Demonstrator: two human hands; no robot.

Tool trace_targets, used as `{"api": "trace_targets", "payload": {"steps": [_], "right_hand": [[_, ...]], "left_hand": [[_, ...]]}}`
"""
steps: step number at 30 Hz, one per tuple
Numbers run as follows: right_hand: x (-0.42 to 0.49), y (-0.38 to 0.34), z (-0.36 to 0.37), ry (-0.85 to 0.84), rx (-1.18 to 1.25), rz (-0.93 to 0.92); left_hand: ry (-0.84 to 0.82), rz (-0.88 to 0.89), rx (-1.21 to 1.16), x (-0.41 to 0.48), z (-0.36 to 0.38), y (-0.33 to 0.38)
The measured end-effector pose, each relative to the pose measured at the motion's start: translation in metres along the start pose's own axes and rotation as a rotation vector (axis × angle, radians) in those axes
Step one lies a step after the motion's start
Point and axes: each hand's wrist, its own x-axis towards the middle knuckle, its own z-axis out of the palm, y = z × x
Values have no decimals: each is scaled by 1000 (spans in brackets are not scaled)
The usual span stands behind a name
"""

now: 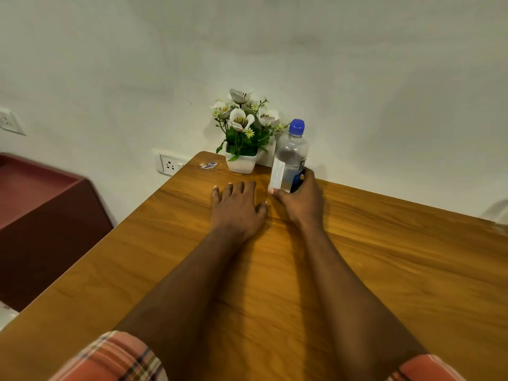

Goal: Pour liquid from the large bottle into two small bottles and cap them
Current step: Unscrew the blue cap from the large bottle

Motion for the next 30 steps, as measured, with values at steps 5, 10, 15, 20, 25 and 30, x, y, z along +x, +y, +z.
{"api": "trace_targets", "payload": {"steps": [5, 10, 15, 20, 25, 30], "right_hand": [[-40, -4, -18, -4, 22, 18], [-90, -9, -40, -13, 18, 12], [-149, -10, -63, -44, 33, 2], [-199, -10, -89, -62, 53, -9], [-243, -7, -110, -40, 49, -31], [-267, 0, -125, -41, 36, -30]], "left_hand": [[29, 31, -34, -38, -4, 7], [38, 55, -66, -86, -11, 15], [16, 85, -61, -139, -21, 24], [33, 104, -64, -191, -29, 36], [39, 117, -65, -232, -35, 46], [23, 141, -64, -252, -38, 51]]}}
